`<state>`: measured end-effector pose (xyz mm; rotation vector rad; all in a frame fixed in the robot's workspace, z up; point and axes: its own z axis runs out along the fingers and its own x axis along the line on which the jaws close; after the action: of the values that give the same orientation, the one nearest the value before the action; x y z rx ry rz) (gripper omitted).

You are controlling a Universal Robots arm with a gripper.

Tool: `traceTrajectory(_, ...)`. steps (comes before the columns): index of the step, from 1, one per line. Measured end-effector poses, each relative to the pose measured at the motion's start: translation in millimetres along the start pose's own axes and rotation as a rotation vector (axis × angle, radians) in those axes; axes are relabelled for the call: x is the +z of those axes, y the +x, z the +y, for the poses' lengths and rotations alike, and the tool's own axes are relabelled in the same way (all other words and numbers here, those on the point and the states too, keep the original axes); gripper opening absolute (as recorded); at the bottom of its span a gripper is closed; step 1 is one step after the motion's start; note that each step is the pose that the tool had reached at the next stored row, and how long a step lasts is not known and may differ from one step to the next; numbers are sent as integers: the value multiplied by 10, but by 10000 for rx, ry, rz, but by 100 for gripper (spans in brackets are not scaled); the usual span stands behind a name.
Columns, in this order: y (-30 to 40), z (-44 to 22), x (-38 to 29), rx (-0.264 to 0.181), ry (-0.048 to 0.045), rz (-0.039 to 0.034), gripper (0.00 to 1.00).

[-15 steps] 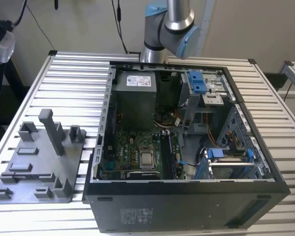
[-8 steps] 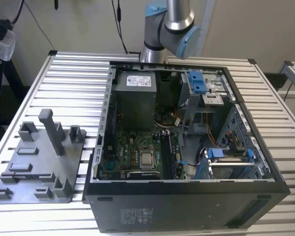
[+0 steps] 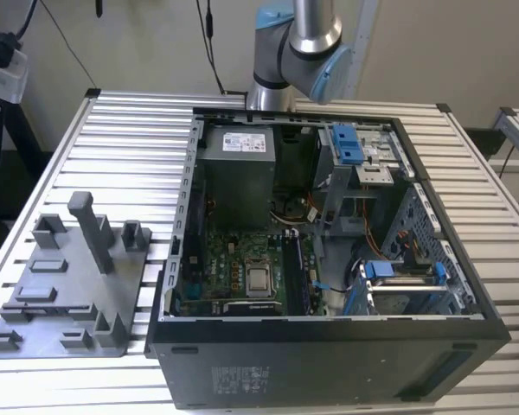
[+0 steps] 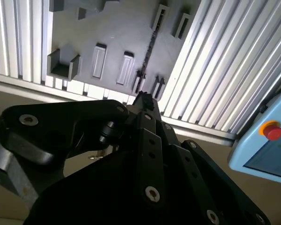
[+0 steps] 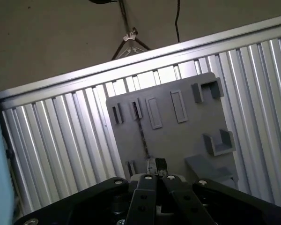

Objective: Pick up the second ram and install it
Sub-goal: 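Pick up the second ram and move it above second insertion slot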

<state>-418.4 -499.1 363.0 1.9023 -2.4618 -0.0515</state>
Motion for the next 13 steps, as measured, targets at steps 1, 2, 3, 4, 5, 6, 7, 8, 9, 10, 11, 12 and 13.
traceTrajectory(1,0,0,0,-85,0,3,11)
traceTrajectory(2,0,0,1,-180,1,7,11)
traceTrajectory(3,0,0,2,-267,2,11,11)
traceTrajectory(4,0,0,2,-346,2,14,11)
traceTrajectory(5,0,0,1,-423,1,19,11)
traceTrajectory(6,0,0,1,-496,1,23,11)
traceTrajectory(7,0,0,2,-570,2,25,11)
traceTrajectory(8,0,0,2,-643,2,29,11)
traceTrajectory(9,0,0,2,-713,3,32,11)
traceTrajectory(10,0,0,2,-774,3,36,11)
traceTrajectory(11,0,0,2,-834,3,39,11)
traceTrajectory(12,0,0,2,-895,3,42,11)
traceTrajectory(13,0,0,2,-960,4,44,11)
